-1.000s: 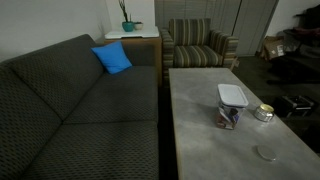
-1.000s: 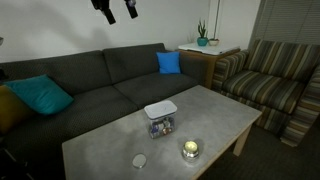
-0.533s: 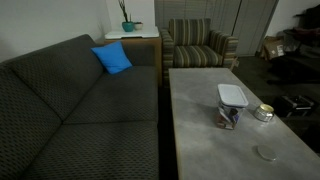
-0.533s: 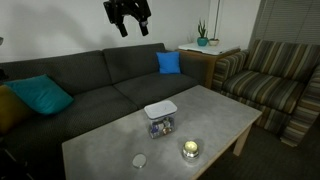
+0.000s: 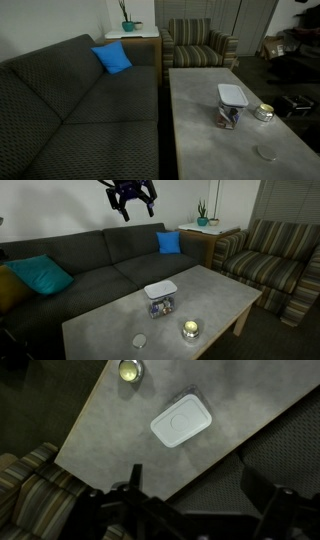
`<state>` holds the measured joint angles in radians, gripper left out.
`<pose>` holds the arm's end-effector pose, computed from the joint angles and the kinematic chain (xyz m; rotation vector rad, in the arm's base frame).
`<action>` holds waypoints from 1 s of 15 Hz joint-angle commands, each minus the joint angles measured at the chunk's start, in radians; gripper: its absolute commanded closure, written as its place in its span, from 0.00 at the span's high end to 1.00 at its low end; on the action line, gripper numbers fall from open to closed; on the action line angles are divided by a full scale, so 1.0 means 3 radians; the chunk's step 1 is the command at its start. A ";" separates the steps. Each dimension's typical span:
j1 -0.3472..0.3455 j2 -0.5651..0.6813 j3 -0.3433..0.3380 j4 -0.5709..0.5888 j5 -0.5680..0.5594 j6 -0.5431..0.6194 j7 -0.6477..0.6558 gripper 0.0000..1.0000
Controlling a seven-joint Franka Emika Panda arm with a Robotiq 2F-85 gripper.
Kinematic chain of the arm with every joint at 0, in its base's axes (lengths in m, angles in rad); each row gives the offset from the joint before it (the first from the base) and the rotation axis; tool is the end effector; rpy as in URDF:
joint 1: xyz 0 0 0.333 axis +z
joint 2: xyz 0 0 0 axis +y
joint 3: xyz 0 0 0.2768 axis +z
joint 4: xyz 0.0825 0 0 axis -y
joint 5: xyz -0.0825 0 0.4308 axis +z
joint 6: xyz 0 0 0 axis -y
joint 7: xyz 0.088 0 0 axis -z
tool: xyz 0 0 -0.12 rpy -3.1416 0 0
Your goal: Take the lid off the storage box and put it on the table
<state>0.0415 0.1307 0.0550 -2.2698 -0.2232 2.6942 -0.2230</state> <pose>0.5847 0.0631 0.2449 2.8806 0.7434 0.4272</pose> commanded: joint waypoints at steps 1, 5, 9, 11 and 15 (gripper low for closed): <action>-0.0180 0.0656 0.0084 0.0551 0.0284 0.0267 -0.0885 1.00; -0.0448 0.1289 0.0363 0.1327 0.0559 -0.0095 -0.1621 1.00; -0.0495 0.1913 0.0521 0.2040 0.0495 -0.0493 -0.2088 1.00; -0.0418 0.1747 0.0433 0.1813 0.0490 -0.0406 -0.1942 1.00; -0.0410 0.1980 0.0469 0.2086 0.0499 -0.0561 -0.2076 1.00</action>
<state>-0.0863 0.7246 0.2008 -1.6454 -0.0785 2.5271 -0.8437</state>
